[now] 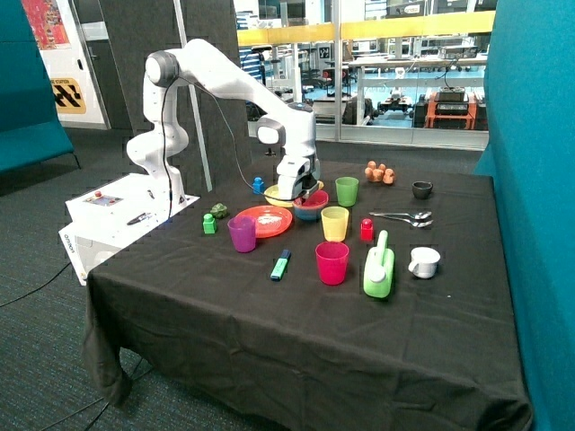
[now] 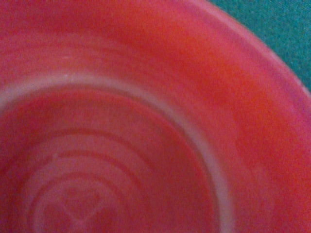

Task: Stack the bowls

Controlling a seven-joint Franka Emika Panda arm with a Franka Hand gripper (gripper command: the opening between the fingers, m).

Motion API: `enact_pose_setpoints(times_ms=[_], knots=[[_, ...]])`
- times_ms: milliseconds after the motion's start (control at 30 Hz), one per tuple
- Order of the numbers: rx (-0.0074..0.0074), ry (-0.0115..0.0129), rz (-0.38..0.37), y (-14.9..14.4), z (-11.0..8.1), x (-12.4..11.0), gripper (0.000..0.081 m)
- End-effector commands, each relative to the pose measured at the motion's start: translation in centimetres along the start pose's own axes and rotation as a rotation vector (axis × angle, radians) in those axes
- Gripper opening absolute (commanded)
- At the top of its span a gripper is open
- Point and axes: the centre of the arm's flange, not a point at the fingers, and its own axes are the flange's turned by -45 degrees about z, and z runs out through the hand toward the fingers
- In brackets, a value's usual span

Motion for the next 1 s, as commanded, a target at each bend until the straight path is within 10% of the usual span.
enact_pose_setpoints(times_ms=[0, 967], knots=[[0.0008, 0.0005, -0.004, 0.0, -0.1, -0.1, 0.0494], [0.0008, 0.0005, -0.123, -2.2, -5.1, -2.6, 0.0423]])
